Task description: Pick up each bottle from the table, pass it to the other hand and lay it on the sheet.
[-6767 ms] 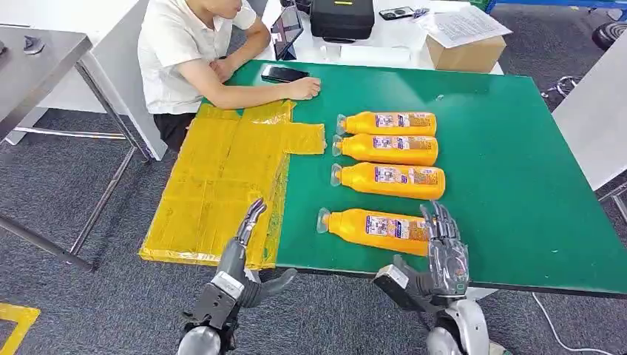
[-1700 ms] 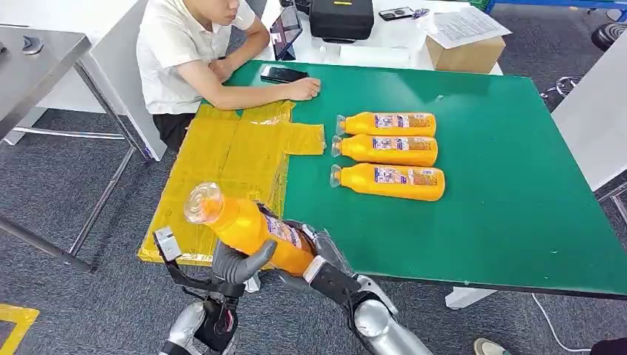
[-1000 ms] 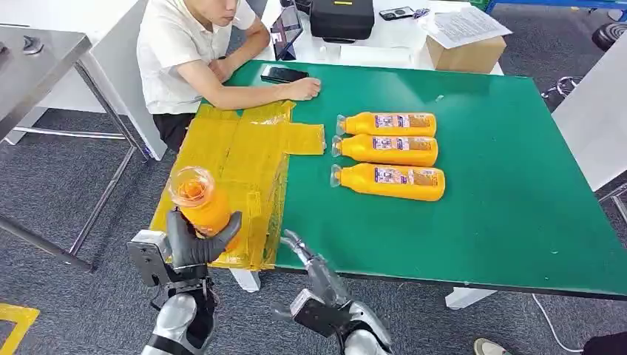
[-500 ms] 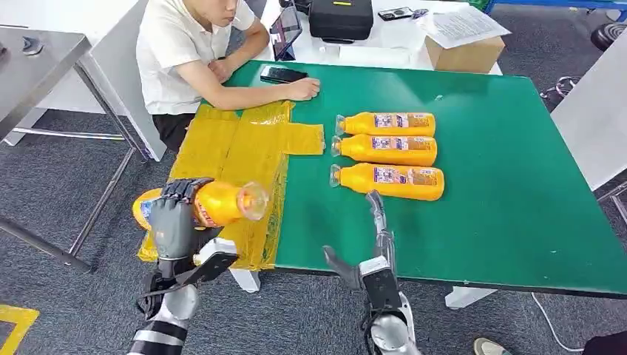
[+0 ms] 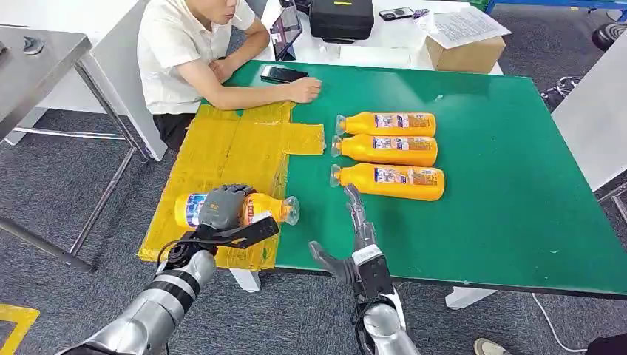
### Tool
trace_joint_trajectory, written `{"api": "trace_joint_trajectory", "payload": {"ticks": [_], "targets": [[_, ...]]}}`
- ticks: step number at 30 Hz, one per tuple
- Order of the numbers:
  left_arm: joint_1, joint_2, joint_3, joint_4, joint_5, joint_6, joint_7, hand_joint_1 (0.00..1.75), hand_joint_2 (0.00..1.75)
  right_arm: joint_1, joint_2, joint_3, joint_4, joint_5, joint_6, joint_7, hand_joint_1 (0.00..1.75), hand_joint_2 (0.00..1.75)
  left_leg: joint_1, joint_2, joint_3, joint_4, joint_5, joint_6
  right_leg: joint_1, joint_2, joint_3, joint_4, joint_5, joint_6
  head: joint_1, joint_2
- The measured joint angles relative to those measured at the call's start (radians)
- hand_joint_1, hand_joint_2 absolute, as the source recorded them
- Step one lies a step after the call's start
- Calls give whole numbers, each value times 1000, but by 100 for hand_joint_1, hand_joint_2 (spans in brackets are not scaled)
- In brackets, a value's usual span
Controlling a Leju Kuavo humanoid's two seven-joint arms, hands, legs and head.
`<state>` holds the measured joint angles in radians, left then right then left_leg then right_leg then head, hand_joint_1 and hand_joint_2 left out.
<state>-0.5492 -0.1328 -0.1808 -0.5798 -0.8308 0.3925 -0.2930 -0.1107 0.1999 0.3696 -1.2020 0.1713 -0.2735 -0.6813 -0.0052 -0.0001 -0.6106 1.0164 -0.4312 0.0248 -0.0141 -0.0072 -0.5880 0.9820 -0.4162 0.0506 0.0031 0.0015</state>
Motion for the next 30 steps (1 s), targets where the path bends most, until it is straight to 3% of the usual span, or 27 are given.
{"api": "trace_joint_trajectory", "payload": {"ticks": [3,4,9,15,24,30], "targets": [[-31,2,1,43,48,-59,-17,24,175,-1,2,0,9,-9,2,-4,0,0,0,0,1,0,0,0,0,0,1,0,0,0,0,0],[-41,3,5,51,81,-100,-26,0,175,-1,2,0,12,-11,2,-6,0,0,0,0,2,0,0,0,0,0,1,0,0,0,0,0],[-65,2,21,75,170,-216,-45,0,175,0,3,-1,23,-16,2,-9,0,0,0,1,4,0,0,0,0,1,3,0,0,0,0,0],[-75,3,51,77,345,-493,-70,0,175,0,3,-4,35,-16,-6,-14,0,0,0,-3,7,0,0,0,0,-2,8,0,-1,-1,0,0],[-64,2,36,64,383,-582,-98,0,175,0,3,-5,49,-18,-21,-16,0,0,0,-3,9,0,1,0,0,-3,9,0,-1,-1,0,0],[4,5,-26,-27,504,-649,-152,0,175,0,-4,2,56,-16,-60,-17,0,0,0,-3,8,0,1,-1,0,-3,9,0,0,-1,0,0]]}}
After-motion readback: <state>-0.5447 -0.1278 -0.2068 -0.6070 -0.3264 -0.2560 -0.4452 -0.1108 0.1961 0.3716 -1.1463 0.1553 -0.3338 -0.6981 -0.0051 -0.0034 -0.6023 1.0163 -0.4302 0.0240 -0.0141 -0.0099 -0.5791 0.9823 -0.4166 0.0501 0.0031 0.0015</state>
